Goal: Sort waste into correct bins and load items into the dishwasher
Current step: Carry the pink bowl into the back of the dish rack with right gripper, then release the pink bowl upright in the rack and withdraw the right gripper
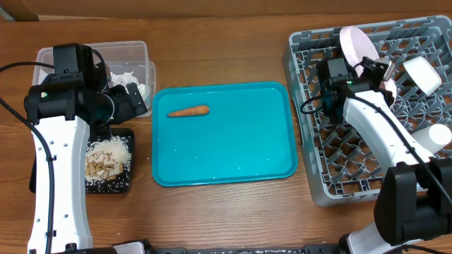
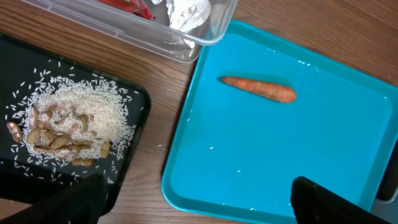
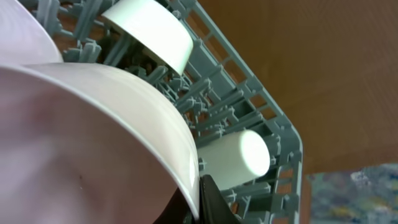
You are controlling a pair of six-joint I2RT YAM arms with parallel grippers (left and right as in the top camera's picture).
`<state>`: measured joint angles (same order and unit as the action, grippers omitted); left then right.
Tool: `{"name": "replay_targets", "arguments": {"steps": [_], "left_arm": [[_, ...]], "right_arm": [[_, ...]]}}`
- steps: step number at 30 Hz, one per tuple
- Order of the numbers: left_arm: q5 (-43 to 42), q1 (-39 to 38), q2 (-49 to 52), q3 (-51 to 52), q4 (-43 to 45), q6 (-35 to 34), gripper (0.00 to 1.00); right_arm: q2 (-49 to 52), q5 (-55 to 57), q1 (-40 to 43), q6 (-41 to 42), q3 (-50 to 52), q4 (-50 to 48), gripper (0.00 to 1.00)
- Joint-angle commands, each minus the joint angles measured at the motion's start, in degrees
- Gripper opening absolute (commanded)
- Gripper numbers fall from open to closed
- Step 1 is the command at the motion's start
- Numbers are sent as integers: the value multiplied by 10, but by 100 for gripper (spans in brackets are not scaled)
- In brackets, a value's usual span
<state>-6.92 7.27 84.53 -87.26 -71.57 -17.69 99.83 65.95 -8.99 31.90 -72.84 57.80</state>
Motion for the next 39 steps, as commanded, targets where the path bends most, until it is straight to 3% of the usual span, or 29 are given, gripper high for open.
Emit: {"name": "replay_targets", "arguments": {"steps": [1, 10, 18, 23, 29, 34, 39], "left_arm": [[-6, 2, -2, 5, 0, -1, 96], [-6, 2, -2, 5, -3, -1, 97], [-6, 2, -2, 5, 1, -1, 98], [-6, 2, -2, 5, 3, -1, 98], [-6, 2, -2, 5, 7, -1, 99], [-6, 2, -2, 5, 7, -1, 100], [-6, 2, -2, 5, 7, -1, 100]], "right_arm": [[4, -17, 0, 82, 1, 28, 4], [4, -3, -2, 134, 1, 70, 4], [4, 105, 32, 148, 1, 77, 4], [5, 100, 50, 148, 1, 78, 4], [5, 4, 50, 152, 2, 86, 4], [5, -24, 27, 217, 3, 115, 4], [5, -22, 2, 232, 25, 120, 4]]}}
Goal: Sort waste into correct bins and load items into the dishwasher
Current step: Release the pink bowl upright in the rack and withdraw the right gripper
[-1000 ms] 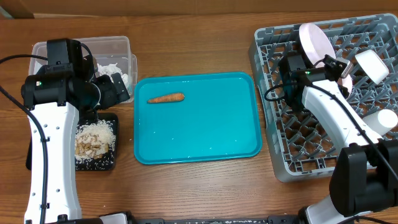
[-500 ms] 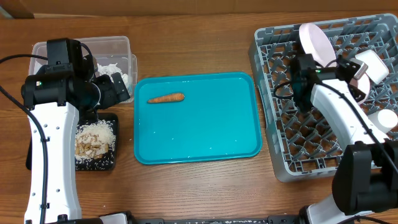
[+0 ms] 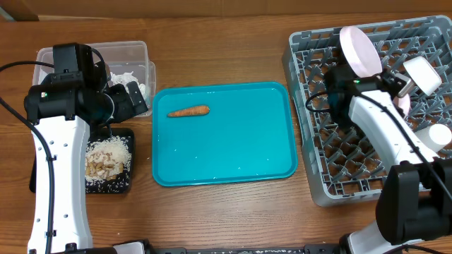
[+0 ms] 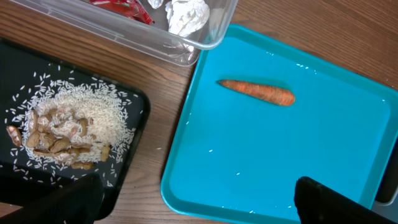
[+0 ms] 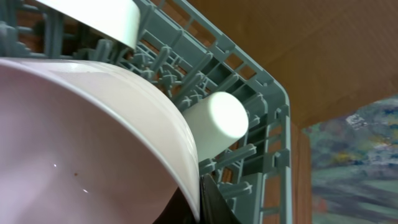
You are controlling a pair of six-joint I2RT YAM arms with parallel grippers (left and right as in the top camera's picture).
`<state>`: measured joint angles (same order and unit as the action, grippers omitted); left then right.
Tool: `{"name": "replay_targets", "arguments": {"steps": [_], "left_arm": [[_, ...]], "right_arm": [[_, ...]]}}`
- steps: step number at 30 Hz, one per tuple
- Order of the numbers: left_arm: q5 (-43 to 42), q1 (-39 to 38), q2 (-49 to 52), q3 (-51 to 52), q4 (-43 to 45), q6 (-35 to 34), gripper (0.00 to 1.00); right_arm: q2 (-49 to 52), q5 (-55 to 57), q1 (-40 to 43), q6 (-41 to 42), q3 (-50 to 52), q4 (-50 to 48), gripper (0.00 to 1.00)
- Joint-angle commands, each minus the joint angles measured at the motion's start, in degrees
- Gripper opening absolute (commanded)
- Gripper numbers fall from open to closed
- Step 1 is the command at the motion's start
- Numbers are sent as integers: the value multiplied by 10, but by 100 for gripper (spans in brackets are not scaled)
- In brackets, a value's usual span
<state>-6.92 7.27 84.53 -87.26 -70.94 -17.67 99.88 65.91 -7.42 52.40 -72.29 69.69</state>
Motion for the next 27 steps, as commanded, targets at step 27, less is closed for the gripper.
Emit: {"name": "replay_targets", "arguments": {"steps": [27], "left_arm": [[-6, 2, -2, 5, -2, -1, 100]], "right_arm": [[3, 154, -30, 139, 59, 33, 4]]}}
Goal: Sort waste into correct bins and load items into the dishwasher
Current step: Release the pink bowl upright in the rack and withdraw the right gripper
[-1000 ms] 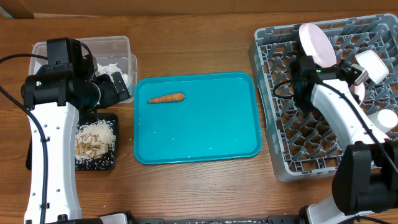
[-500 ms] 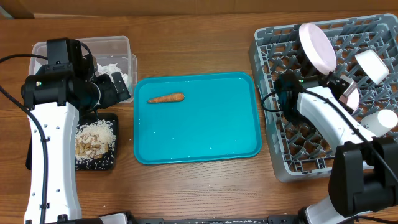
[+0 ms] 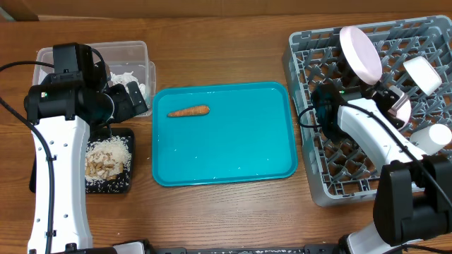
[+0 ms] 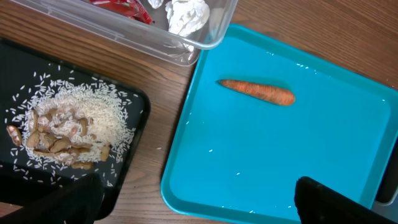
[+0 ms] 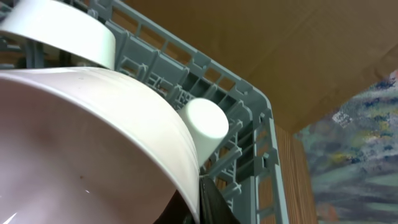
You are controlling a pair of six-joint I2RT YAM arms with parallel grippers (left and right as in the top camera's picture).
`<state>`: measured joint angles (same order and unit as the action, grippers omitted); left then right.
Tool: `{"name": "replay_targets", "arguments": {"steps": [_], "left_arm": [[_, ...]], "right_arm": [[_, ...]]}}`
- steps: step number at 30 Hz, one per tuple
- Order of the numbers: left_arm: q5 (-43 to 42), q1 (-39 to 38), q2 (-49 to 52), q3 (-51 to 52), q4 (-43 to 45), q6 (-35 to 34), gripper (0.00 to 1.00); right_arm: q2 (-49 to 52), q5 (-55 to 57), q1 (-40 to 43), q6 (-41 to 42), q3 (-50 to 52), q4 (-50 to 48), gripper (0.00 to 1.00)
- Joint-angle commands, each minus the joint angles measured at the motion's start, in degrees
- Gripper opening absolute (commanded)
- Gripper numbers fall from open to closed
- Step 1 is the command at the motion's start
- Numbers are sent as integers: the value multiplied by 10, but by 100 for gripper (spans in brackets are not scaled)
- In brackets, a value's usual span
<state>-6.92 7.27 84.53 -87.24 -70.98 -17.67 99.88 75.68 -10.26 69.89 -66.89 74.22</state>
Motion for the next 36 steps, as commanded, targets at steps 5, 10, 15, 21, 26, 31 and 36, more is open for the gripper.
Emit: {"name": "replay_targets", "arguments": {"steps": [5, 10, 15, 21, 26, 31, 36], "left_arm": [[-6, 2, -2, 5, -1, -1, 100], [-6, 2, -2, 5, -2, -1, 100], [-6, 2, -2, 5, -1, -1, 100], [-6, 2, -2, 5, 0, -1, 100], [-6, 2, -2, 5, 1, -1, 100], [-7, 2, -2, 5, 1, -2, 100], [-7, 2, -2, 5, 1, -2, 100]], "right_arm": [[4, 99, 13, -119, 5, -69, 4], [5, 88, 22, -201, 5, -141, 4], [4, 84, 21, -243, 6, -156, 4], [5, 24, 18, -221, 52, -168, 4], [4, -7, 0, -213, 65, -166, 4], [4, -47, -36, -212, 64, -158, 4], [3, -47, -68, -212, 64, -146, 48]]}}
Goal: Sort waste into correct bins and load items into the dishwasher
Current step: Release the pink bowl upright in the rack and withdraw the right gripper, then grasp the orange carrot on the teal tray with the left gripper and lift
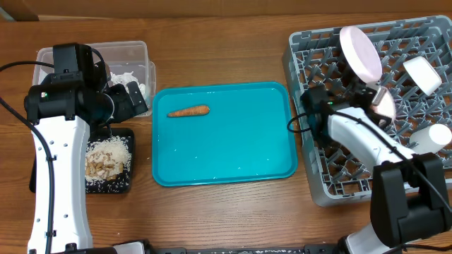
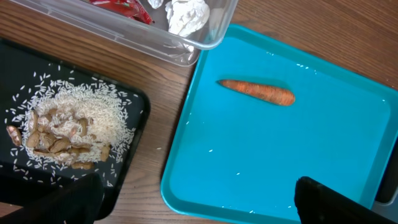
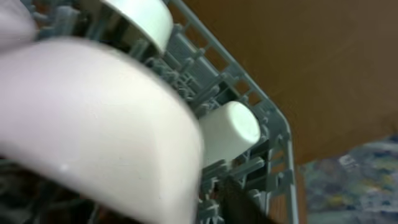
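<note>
An orange carrot (image 1: 188,111) lies at the back left of the teal tray (image 1: 226,166). My left gripper (image 2: 202,208) hangs open over the tray's near left edge, nothing between its fingers. In the grey dish rack (image 1: 311,185) my right gripper (image 1: 367,94) is at a pink bowl (image 1: 382,104). The bowl (image 3: 93,124) fills the right wrist view, blurred. A gap shows between its rim and the one visible finger (image 3: 244,200); the other finger is hidden behind it.
A pink plate (image 1: 359,53) stands upright at the rack's back. Two white cups (image 1: 421,73) (image 1: 439,135) lie in the rack's right side. A clear bin (image 1: 92,51) with crumpled paper and a black bin (image 1: 128,185) with rice and scraps sit left of the tray.
The pink bowl sits a little further left in the rack. The right finger that pressed its rim now stands apart from it. The left arm and carrot have not moved.
My right gripper held the pink bowl near the upright plate at the rack's back. It then held it further right and lower among the tines, and then nearer the middle. Now the bowl rests there with the finger off its rim. The left gripper stayed open.
</note>
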You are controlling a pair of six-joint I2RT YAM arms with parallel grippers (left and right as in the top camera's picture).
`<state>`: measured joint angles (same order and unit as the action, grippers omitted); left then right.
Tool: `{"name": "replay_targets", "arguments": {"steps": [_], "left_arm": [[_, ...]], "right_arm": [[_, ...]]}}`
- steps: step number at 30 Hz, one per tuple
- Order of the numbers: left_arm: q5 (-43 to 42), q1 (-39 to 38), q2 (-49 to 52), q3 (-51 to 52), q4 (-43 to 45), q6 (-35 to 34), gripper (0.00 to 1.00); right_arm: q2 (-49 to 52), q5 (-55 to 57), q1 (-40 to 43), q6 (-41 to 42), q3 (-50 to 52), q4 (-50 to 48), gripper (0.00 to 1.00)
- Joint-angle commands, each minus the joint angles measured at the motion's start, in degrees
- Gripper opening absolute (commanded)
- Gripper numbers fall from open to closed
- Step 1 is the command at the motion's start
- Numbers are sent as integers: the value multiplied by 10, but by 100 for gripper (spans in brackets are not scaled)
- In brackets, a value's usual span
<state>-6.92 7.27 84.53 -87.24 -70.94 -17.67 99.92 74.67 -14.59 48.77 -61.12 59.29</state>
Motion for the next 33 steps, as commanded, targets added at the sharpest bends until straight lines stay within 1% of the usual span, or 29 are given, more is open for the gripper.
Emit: {"name": "replay_targets", "arguments": {"steps": [1, 2, 3, 5, 9, 12, 14, 16, 20, 22, 24, 26, 28, 30, 33], "left_arm": [[-7, 2, -2, 5, 0, -2, 100], [-7, 2, -2, 5, 0, -1, 100], [-7, 2, -2, 5, 0, -2, 100], [-9, 2, -2, 5, 1, -2, 100], [-22, 2, -2, 5, 2, -2, 100], [-21, 2, -2, 5, 2, -2, 100], [-21, 2, -2, 5, 2, -1, 100], [-21, 2, -2, 5, 2, -1, 100], [-19, 2, -2, 5, 1, 8, 100], [-19, 2, -2, 5, 0, 10, 100], [-19, 2, -2, 5, -2, 10, 100], [-19, 2, -2, 5, -6, 10, 100], [-21, 1, -2, 5, -10, 10, 100], [-21, -5, -2, 5, -7, 19, 99], [-21, -29, 1, 5, 7, 33, 100]], "right_arm": [[0, -38, -30, -1, 4, 9, 64], [-3, -39, -35, -1, 3, 16, 76], [-7, -39, -38, -1, 2, 19, 84], [-19, -39, -47, -1, 2, 26, 92], [-61, -45, -67, -2, 2, 30, 100], [-100, -101, -76, -7, -5, 29, 100], [-125, -167, -76, -18, -16, 27, 100], [-145, -237, -76, -58, -28, 19, 100], [-170, -434, -76, -227, -51, -40, 100], [-176, -588, -76, -322, -59, -81, 100], [-176, -704, -76, -373, -61, -115, 100], [-175, -799, -76, -391, -60, -156, 100], [-174, -849, -76, -394, -60, -186, 100], [-174, -874, -76, -394, -60, -207, 100], [-174, -876, -76, -394, -60, -212, 100]]}}
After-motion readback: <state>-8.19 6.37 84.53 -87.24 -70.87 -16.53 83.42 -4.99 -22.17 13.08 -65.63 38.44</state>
